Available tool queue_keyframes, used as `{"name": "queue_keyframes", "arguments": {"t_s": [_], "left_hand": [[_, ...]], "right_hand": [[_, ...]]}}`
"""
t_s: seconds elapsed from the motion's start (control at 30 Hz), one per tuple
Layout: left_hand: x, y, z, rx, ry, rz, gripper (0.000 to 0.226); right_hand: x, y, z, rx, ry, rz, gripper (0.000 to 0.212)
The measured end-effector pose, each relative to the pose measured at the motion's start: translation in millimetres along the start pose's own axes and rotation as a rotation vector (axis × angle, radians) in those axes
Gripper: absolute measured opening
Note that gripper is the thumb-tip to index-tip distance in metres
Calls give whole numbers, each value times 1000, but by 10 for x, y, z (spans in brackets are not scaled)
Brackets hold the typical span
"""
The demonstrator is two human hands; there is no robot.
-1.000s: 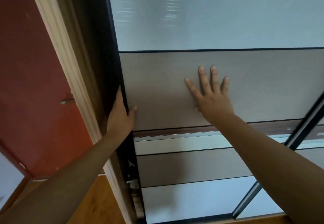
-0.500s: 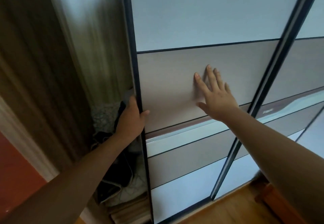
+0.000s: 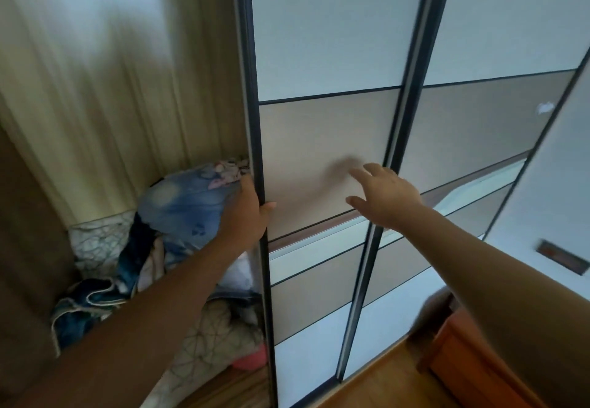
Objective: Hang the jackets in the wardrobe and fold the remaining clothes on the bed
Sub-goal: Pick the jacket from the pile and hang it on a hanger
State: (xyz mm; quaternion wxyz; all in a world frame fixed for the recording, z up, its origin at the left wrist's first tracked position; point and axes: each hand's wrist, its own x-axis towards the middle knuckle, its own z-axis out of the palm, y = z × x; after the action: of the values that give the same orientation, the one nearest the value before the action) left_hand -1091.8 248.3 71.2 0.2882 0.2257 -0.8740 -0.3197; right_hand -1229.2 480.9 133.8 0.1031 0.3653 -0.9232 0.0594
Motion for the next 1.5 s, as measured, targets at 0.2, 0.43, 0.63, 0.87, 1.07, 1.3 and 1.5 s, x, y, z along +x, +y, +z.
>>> {"name": "queue_keyframes", "arguments": {"t_s": [0.2,0.43,0.63,0.87,1.07,1.3,1.5], "left_hand": [[336,482,614,2,-42,21,42],[638,935,1146,-38,-135,58,48],[797,1022,1426,-11,-145,141,55],[845,847,1476,10,-172,255,58],[221,380,1511,-324,-119,524,58],[-246,1188,2142,75,-881,870,34],[-1257,2092,2545,313,-1052,1221,39]], "right_hand": [[-16,676,-93,-39,-131,108,47],[-175,1226,37,16,-266,193,50],[-381,1458,126,76,-265,301,50],[-710,1395,174,80,-291,523,48],[-1163,1245,280,136,-272,692,43],[-2297,1167,250,131,-375,950,51],[-3871,962,33,115,-326,1258,47]]}}
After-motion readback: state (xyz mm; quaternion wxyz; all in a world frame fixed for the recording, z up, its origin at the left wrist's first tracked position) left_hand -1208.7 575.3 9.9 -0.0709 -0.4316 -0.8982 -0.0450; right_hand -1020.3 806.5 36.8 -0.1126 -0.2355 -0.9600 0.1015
